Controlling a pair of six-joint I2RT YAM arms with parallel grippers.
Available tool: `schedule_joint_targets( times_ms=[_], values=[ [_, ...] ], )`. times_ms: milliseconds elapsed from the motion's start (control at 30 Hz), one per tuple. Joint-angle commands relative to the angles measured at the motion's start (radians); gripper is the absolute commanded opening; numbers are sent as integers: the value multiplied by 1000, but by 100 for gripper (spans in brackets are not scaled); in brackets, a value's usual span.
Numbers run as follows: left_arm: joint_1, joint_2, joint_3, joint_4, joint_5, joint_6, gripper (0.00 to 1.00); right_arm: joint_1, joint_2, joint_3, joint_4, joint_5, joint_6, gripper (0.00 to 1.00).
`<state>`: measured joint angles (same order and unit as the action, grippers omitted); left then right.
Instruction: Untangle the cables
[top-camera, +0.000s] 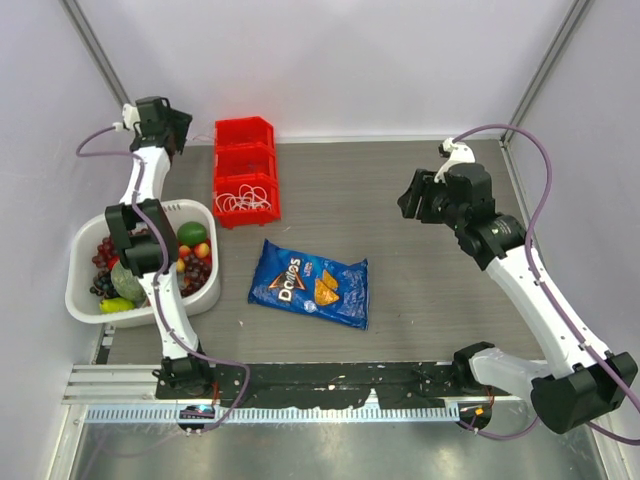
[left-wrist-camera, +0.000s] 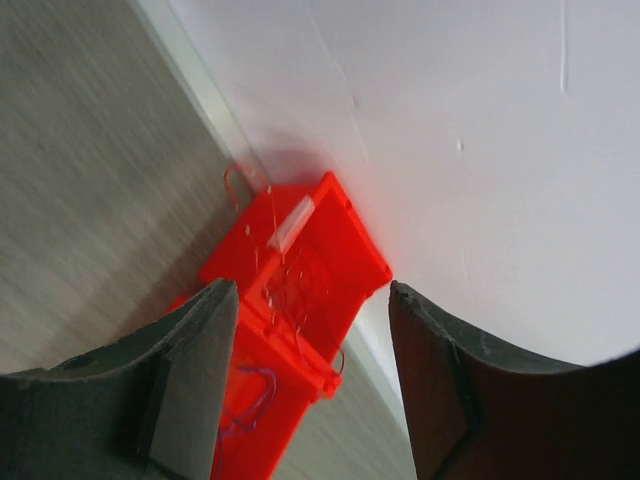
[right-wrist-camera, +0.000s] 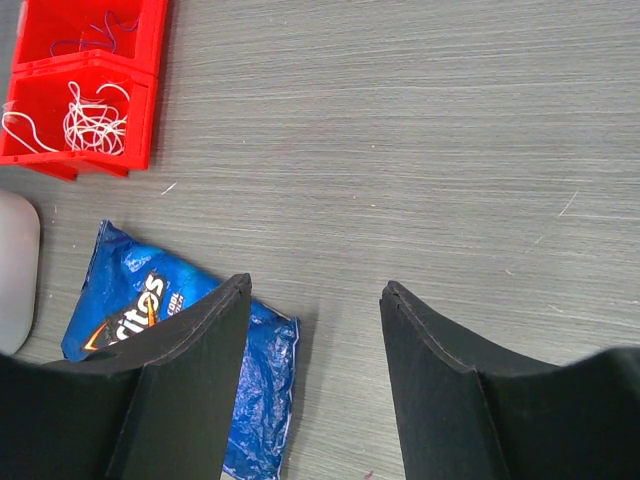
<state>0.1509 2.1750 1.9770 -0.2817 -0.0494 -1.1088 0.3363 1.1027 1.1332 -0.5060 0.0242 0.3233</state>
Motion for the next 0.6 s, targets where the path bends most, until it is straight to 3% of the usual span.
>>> schedule_joint_targets(
  times_ms=[0, 233, 433, 567],
  values=[
    [4, 110, 164, 41, 6, -52, 65, -3, 16, 14, 14, 16, -3, 60],
    [6, 209, 209, 59, -20, -220, 64, -5, 65, 46, 12, 28, -10, 60],
    [-4, 180, 145, 70, -122, -224, 65, -8, 86, 51, 14, 39, -13, 60],
    [-8, 224, 167, 76, -98, -275, 54, -8, 106, 57, 14, 33, -18, 60]
  ],
)
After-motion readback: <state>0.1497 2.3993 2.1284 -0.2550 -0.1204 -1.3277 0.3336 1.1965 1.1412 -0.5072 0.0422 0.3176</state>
